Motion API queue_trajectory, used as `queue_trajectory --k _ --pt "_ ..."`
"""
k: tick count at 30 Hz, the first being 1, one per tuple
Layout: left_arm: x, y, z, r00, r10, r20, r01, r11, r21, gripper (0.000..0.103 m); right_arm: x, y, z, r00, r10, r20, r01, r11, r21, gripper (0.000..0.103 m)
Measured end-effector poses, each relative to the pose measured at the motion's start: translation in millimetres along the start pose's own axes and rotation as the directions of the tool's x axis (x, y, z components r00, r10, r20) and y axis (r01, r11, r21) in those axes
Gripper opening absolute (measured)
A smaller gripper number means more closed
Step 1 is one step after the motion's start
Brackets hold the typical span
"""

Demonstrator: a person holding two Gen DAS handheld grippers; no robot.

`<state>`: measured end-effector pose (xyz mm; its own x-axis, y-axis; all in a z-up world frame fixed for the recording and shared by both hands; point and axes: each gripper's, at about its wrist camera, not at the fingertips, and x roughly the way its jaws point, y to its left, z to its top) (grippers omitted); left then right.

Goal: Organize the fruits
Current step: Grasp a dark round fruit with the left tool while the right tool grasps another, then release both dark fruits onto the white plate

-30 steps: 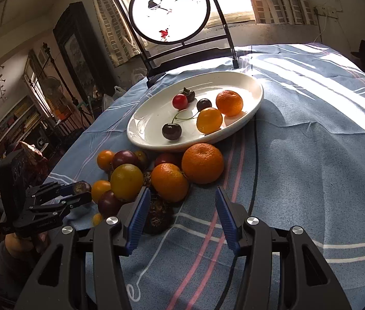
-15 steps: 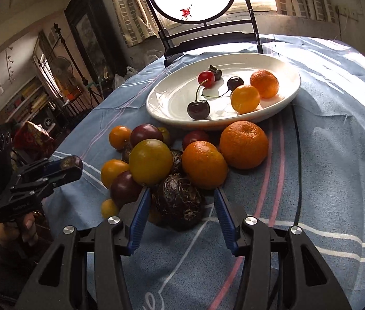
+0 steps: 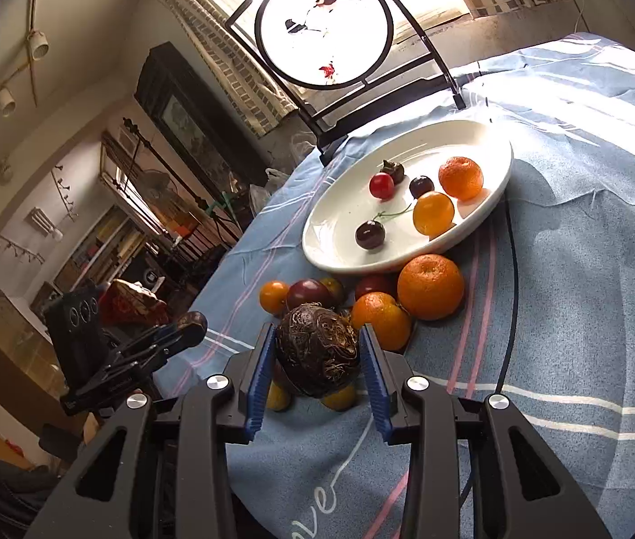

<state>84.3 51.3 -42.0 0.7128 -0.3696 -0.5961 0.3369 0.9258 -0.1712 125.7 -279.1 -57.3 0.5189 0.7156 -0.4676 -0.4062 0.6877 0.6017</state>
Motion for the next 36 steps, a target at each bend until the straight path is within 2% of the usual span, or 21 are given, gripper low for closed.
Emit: queue_trajectory --k 5,10,15,19,20,22,23,28,32,34,36 --pt "12.9 -6.3 17.5 1.0 -0.022 -0.003 0.022 1.0 0.008 0.038 -2.7 0.3 16.8 0.999 -0.04 0.025 0.04 0.999 -0.018 0.038" --pt "48.4 -9.6 52.8 0.999 -0.044 -0.027 0.044 0.999 0.015 0.038 11.2 3.2 56.8 0.994 -0.099 0.04 0.102 0.993 -0.061 0.038" --pt "97.3 -18.3 91.8 0.997 -0.034 -0.069 0.037 0.998 0.046 0.038 48.2 -0.7 107.5 0.984 -0.175 0.034 0.178 0.978 -0.112 0.038" --pt "141.0 -17.4 114.1 0.993 -0.005 -0.121 0.01 0.999 0.04 0.038 88.9 -17.2 139.1 0.971 -0.241 -0.007 0.238 0.964 -0.118 0.038" --pt "150.3 -16.0 117.8 0.991 0.003 -0.133 0.002 0.999 0.034 0.039 97.7 -21.0 143.7 0.967 -0.255 -0.016 0.252 0.96 -0.122 0.04" --pt "161.3 -12.9 123.8 0.989 0.021 -0.148 -0.018 1.0 0.019 0.054 106.2 -23.5 148.8 0.959 -0.282 -0.004 0.279 0.95 -0.139 0.044" --pt "161.8 -10.7 126.0 0.989 0.023 -0.145 -0.022 1.0 0.008 0.059 106.3 -21.7 149.1 0.956 -0.293 0.007 0.291 0.945 -0.149 0.047" --pt "133.8 -6.6 119.5 0.994 0.012 -0.11 -0.012 1.0 -0.001 0.059 78.8 -0.5 129.7 0.96 -0.272 0.062 0.279 0.941 -0.194 0.051" --pt "101.6 -8.1 87.5 0.993 0.019 -0.114 -0.015 0.999 0.037 0.059 50.1 9.8 89.5 0.962 -0.262 0.076 0.272 0.942 -0.199 0.058" --pt "88.9 -6.8 67.9 0.992 0.026 -0.125 -0.02 0.998 0.054 0.068 40.0 11.4 63.8 0.955 -0.282 0.086 0.294 0.932 -0.211 0.059" --pt "81.3 -4.5 48.9 0.989 0.047 -0.139 -0.036 0.996 0.081 0.069 31.5 9.8 40.4 0.945 -0.312 0.101 0.327 0.919 -0.218 0.059"
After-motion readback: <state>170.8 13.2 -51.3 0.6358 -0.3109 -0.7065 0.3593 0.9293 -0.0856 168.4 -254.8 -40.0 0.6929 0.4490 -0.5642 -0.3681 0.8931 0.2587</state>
